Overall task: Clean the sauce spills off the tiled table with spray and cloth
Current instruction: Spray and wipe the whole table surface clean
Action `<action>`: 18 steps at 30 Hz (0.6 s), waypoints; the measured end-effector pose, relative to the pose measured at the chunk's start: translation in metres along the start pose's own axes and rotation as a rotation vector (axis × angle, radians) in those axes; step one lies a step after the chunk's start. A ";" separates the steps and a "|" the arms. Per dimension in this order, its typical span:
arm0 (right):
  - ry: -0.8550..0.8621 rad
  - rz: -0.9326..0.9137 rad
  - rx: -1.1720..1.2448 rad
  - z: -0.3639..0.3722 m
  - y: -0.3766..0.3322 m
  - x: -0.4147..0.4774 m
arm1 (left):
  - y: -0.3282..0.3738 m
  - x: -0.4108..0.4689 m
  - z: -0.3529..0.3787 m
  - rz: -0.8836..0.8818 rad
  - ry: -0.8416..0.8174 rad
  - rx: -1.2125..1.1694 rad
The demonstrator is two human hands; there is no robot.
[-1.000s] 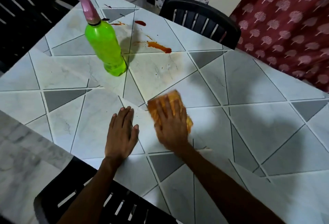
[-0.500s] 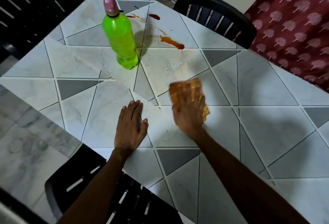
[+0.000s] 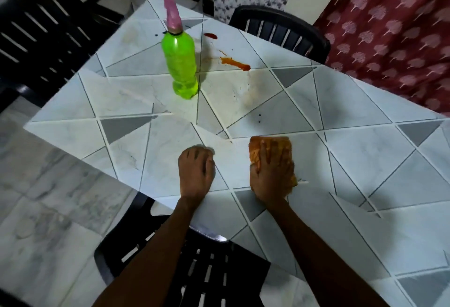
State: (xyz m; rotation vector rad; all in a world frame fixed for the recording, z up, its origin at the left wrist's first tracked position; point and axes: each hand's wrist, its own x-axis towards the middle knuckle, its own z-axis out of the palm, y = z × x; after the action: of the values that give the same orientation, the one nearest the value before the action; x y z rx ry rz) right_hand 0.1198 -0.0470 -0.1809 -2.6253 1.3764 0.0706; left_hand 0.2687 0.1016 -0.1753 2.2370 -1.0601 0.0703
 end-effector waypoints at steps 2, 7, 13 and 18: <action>0.003 -0.068 -0.009 0.004 -0.025 -0.036 | -0.007 -0.007 -0.010 0.016 -0.022 -0.044; -0.068 -0.120 0.038 0.023 -0.064 -0.133 | -0.047 -0.021 -0.045 0.090 -0.091 -0.006; -0.045 0.235 0.066 0.009 -0.024 -0.161 | -0.103 -0.022 -0.085 0.209 -0.253 0.007; -0.116 0.475 0.163 0.024 -0.058 -0.153 | -0.128 -0.028 -0.106 0.281 -0.379 0.081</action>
State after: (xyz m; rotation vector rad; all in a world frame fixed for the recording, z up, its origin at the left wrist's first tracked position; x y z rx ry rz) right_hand 0.0809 0.1137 -0.1776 -2.0823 1.8428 0.1621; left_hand 0.3636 0.2402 -0.1694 2.2078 -1.5965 -0.2028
